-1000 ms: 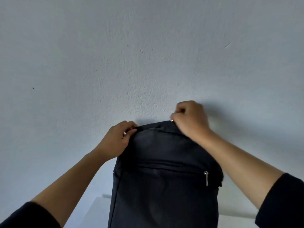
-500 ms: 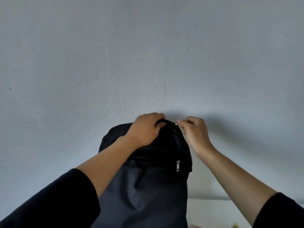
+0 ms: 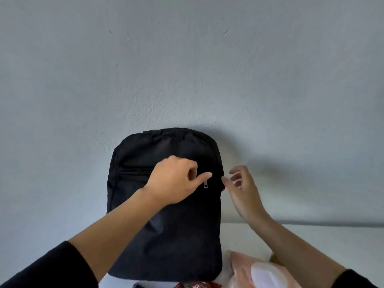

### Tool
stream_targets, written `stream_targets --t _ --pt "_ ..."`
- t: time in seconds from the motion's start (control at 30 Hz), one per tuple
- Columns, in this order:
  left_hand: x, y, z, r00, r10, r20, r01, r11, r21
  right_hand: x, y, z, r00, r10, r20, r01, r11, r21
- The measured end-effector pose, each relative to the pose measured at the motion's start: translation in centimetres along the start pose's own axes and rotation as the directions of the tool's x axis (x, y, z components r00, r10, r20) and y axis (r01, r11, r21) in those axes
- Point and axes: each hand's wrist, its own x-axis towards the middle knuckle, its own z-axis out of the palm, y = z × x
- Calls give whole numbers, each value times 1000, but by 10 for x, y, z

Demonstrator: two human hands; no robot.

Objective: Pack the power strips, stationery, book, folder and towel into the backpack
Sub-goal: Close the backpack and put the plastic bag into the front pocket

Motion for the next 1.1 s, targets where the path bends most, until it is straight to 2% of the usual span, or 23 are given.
stream_targets --t 0.03,0.1,0.17,0.3,0.4,0.5,0.6,0.73,0.83,0.9,1.0,1.1 --pt "-3 3 10 996 -53 67 48 996 78 -3 -4 3 994 -108 -12 108 993 -50" --pt "-3 4 24 991 -104 90 86 979 184 -4 -10 9 972 -232 28 234 966 -109" --pt "1 3 30 990 -122 68 103 967 235 0 -10 15 963 -265 49 269 956 -115" --pt "3 6 37 989 -136 59 115 955 272 6 -12 27 951 -308 -19 303 945 -125" --pt "-3 -4 24 992 -115 56 106 985 136 8 -11 23 940 -340 -41 326 926 -189" --pt "-13 -37 -2 973 -223 58 227 970 -83 9 -12 10 925 -377 -51 353 900 -255" --pt "-28 -61 -26 963 -270 9 267 942 -202 -7 -32 17 853 -522 -34 477 803 -356" --pt "-40 -64 -43 964 -267 -14 256 937 -237 -25 -56 50 707 -689 160 687 616 -385" --pt "-47 -72 -46 947 -320 30 316 906 -282 -21 -56 66 702 -669 244 690 553 -468" --pt "-55 -88 -50 910 -412 46 403 853 -333 -18 -52 64 714 -657 242 678 562 -473" --pt "-83 -126 -57 811 -581 73 549 710 -441 -21 -48 52 726 -638 257 675 590 -442" --pt "-106 -135 -58 774 -618 138 590 624 -511 -34 -54 50 693 -636 339 713 540 -447"
